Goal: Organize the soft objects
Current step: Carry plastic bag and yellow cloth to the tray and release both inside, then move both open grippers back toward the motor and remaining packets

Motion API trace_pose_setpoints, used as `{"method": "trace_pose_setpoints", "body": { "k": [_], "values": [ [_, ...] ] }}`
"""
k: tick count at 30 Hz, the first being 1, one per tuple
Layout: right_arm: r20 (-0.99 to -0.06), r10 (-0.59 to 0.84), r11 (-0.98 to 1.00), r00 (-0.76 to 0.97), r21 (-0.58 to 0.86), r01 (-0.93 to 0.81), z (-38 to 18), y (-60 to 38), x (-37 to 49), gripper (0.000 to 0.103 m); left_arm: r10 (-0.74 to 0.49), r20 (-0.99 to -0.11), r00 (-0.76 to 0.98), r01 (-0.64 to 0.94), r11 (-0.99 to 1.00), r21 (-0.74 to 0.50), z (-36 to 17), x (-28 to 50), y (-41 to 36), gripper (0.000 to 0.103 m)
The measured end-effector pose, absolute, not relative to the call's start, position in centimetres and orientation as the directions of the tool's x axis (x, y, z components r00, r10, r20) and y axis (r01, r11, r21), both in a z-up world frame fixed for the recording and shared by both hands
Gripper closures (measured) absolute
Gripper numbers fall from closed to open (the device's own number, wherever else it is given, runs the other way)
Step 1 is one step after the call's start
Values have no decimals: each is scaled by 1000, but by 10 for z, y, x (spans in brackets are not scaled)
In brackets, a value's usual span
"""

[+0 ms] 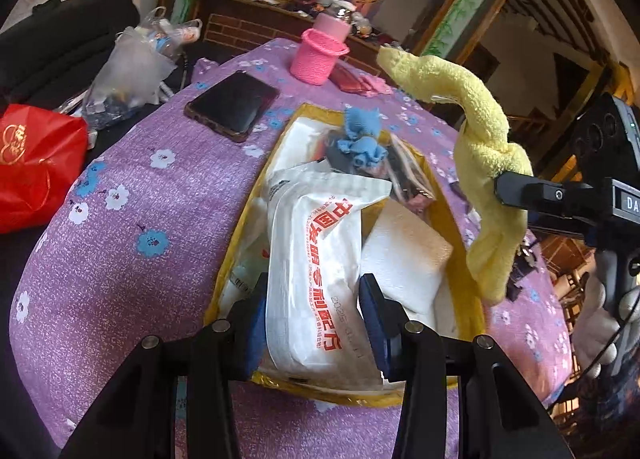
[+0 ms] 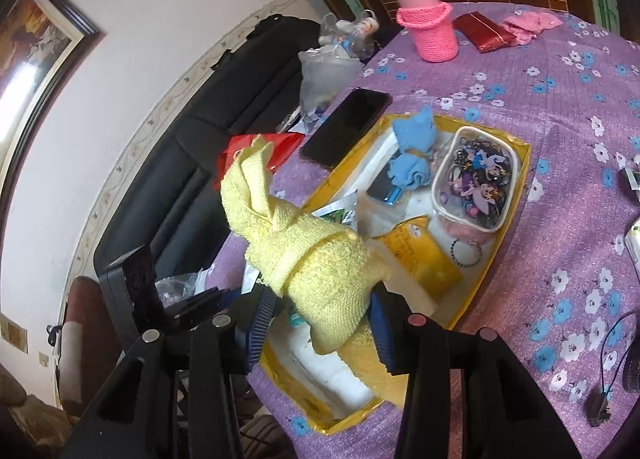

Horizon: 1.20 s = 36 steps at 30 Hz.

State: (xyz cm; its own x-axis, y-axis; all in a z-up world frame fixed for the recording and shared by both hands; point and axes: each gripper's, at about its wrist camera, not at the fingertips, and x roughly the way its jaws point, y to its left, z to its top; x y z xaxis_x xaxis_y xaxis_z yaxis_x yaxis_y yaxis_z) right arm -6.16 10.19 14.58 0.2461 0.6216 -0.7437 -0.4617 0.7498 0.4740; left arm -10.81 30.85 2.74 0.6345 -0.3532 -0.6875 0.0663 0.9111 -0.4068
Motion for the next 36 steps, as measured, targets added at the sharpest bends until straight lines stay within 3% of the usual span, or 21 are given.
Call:
{"method": "trace_pose_setpoints", "body": {
  "k": [3,7,10,18,23,27,31,36],
  "values": [
    [-756,606,765,248,468,-443,140,103,-53,60,-341,-693,636,33,908,-417,22,-103,308,57],
    [-775,586,778,235,459,-429,129,109,-48,60,-316,-711,628,41,926,-376,24,-101,297,44],
    [-781,590,775,206,474,-418,119,114,-50,59,-315,-708,632,41,926,-375,27,-106,296,43],
    [-778,624,757,76,578,-303,73,116,-63,56,-250,-606,755,-71,888,-455,56,-132,337,30],
    [-821,553,796,143,470,-382,79,129,-77,42,-240,-583,777,-87,875,-476,59,-140,342,20],
    [-845,481,817,235,334,-469,89,140,-96,41,-223,-627,747,-95,897,-432,57,-133,331,17],
    [-802,501,808,325,300,-507,108,120,-112,30,-216,-643,735,-79,914,-397,64,-131,313,17],
    [-730,512,834,452,296,-467,135,73,-120,25,-213,-640,738,-24,940,-341,80,-130,275,17]
  ]
}}
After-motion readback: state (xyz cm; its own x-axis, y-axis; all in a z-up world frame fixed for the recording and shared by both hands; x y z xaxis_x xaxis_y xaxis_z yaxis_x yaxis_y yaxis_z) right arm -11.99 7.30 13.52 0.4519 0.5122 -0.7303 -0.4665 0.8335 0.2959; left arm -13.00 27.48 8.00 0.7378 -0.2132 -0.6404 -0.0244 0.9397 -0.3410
